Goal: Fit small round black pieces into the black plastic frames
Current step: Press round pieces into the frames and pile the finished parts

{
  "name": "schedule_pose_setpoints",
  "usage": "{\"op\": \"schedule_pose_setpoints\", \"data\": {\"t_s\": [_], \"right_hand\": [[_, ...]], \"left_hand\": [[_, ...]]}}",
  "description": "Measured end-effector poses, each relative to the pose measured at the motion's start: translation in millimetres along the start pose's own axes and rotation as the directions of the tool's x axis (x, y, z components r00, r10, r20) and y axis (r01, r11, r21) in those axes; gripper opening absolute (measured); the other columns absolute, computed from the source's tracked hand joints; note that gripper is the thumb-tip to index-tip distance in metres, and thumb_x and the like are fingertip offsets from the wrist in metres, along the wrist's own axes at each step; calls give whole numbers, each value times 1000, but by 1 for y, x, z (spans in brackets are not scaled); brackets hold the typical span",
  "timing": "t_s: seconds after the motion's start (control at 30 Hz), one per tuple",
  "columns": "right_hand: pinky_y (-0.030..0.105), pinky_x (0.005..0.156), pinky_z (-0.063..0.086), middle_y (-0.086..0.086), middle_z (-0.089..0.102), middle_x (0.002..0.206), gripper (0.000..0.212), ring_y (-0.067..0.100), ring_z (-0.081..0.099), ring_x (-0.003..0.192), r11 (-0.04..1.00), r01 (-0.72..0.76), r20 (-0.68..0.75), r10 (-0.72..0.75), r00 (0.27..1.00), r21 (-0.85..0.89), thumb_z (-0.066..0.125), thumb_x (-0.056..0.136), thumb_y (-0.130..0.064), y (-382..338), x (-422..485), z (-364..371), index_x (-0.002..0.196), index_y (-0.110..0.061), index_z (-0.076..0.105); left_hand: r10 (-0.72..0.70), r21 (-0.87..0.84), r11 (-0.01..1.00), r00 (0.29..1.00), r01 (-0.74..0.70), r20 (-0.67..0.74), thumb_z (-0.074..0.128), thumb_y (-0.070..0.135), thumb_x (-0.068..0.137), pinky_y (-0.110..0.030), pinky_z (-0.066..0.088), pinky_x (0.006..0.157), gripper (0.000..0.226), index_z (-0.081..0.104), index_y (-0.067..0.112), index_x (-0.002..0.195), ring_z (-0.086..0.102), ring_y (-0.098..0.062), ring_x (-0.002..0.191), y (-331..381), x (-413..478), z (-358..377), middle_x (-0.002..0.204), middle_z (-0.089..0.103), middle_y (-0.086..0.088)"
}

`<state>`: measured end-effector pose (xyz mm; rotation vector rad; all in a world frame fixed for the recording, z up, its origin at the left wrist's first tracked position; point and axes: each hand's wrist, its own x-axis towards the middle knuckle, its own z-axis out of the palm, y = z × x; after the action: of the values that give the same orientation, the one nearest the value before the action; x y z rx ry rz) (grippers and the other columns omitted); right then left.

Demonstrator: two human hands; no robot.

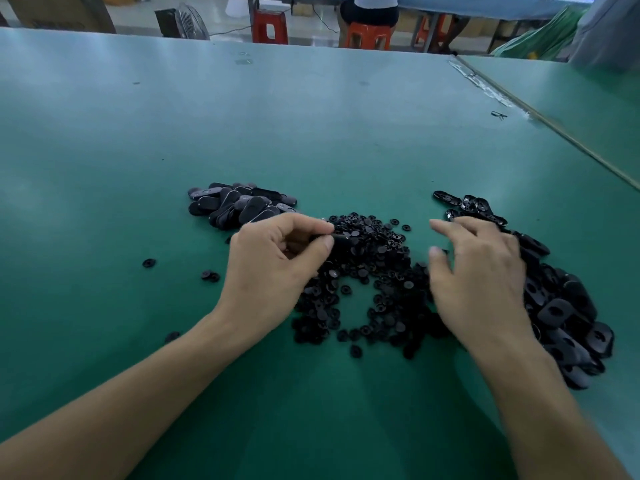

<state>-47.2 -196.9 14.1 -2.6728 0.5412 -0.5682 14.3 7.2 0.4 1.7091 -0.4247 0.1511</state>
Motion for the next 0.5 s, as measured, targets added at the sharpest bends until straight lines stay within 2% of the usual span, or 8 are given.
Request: {"op": "schedule_pose_setpoints", "data": {"t_s": [0.03,0.1,0.17,0.27,0.33,0.4,0.5], "right_hand": [[42,107,29,7,45,148,43,28,35,133,993,-69,25,72,997,-97,53,99,-21,5,2,-1,142,-22,54],[45,111,22,6,32,158,47,25,22,142,973,-148,95,166,982,-176,47,101,-25,11,3,-2,149,-25,44],[44,112,19,6,30,160,46,23,19,145,969,-162,148,191,970,-189,43,102,-27,13,3,-1,148,-25,45],[42,111,19,3,37,157,40,21,24,144,964,-173,146,204,968,-202,43,102,-29,15,4,1,141,-26,54],[41,105,23,0,48,149,35,23,33,138,962,-184,127,213,969,-203,46,101,-28,16,5,0,133,-27,60],[42,95,28,2,62,131,31,27,45,127,964,-189,100,210,973,-187,50,100,-21,15,4,-1,127,-27,65],[40,84,25,5,70,103,29,33,53,111,971,-174,39,182,982,-165,54,100,-15,13,2,-2,120,-30,69]], "left_hand": [[-3,2,1000,1000,3,-21,75,6,87,-22,57,59,20,76,26,87,66,-6,61,0,4,-3,72,74,9],[-21,15,1000,998,22,-65,74,6,88,-19,56,59,20,76,26,88,67,-7,59,-1,13,-11,70,74,8],[-50,32,998,991,55,-125,74,8,89,-19,56,60,19,76,27,87,69,-8,59,-4,23,-20,69,75,7],[-90,52,993,971,104,-221,75,11,89,-19,54,59,16,75,27,85,68,-8,56,-12,37,-36,65,74,7],[-108,87,987,959,135,-262,75,14,88,-24,54,60,12,76,26,85,66,-10,54,-18,42,-45,63,73,5],[-96,146,979,954,141,-283,75,17,87,-24,55,59,14,75,30,83,66,-9,53,-22,44,-51,63,73,9],[-44,293,946,952,138,-304,76,21,85,-9,51,57,19,71,37,77,67,5,60,-24,44,-53,68,71,21]]}}
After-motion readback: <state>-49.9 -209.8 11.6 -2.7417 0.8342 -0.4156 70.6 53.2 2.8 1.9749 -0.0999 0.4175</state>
